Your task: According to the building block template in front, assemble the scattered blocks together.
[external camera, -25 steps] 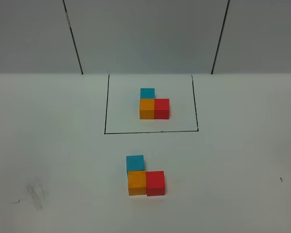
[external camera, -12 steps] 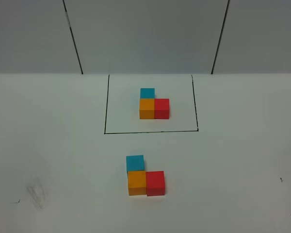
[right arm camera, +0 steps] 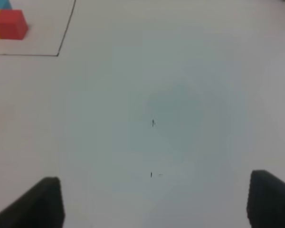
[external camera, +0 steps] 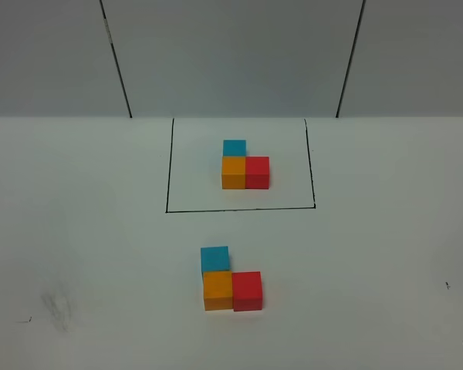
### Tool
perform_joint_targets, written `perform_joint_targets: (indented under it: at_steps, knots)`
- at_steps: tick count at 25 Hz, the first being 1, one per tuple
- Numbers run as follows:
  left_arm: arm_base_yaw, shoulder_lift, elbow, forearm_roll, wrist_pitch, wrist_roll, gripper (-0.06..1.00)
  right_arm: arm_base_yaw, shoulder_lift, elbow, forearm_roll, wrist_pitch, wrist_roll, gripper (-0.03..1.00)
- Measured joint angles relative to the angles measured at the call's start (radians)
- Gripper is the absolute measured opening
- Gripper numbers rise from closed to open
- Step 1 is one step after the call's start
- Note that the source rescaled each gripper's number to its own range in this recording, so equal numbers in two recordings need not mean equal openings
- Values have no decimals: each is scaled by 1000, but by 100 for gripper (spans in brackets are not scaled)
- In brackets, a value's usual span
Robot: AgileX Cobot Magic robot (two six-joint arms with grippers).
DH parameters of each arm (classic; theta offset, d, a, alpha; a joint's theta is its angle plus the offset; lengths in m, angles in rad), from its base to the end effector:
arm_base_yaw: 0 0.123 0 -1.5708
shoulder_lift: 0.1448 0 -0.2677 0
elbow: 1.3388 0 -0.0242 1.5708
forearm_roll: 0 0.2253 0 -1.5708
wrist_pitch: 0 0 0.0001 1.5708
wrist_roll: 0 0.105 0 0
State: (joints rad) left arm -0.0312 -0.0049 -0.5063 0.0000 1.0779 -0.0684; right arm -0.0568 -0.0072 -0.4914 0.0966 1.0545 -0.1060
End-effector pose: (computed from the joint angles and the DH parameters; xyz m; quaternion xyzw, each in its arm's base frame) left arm 0.0005 0.0000 0.2587 -0.0159 0.8546 -0.0258 0.5183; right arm 0.0031 0.0087 0.2573 -0.0226 0.8507 0.0056 0.5252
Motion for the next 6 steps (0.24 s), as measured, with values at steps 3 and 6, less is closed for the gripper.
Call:
perform_joint_targets:
  at_steps: [3,6]
  knots:
    - [0,0,0,0,0,0,21,0,0,0,0,0,1,70]
    - [0,0,0,0,0,0,21,0,0,0,0,0,1,70]
